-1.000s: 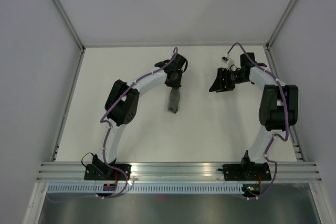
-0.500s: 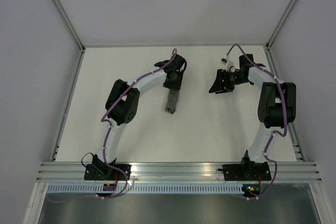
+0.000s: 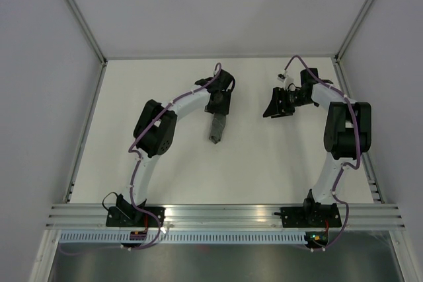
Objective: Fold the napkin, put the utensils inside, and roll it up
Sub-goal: Roll the napkin with the utensil
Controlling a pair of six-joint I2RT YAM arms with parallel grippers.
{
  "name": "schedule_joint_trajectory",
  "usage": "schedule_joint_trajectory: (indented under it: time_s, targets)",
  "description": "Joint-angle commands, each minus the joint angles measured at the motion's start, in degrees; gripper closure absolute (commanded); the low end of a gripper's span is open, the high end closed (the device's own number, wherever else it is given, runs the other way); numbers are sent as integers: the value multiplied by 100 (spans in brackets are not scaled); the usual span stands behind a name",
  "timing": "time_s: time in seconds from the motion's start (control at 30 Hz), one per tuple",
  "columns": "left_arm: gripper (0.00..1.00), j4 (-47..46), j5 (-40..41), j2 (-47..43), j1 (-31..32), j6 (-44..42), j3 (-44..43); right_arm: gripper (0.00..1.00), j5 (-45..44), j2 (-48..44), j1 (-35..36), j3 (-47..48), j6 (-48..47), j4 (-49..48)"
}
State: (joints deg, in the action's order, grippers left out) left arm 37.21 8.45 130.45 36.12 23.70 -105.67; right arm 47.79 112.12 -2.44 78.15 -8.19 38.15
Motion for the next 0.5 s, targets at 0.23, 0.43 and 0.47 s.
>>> schedule_joint_trajectory:
  time_s: [0.23,0.43,0.47]
  targets:
    - [38,-301,-159,-380,9,47,265,35,-15,100,-29,192,-192,43]
    - [36,-575,-291,-574,9,38,468,35,-24,100,-20,209,-227,61]
    - [36,-583,-317,-565,9,47,459,35,-7,109,-29,209,-219,61]
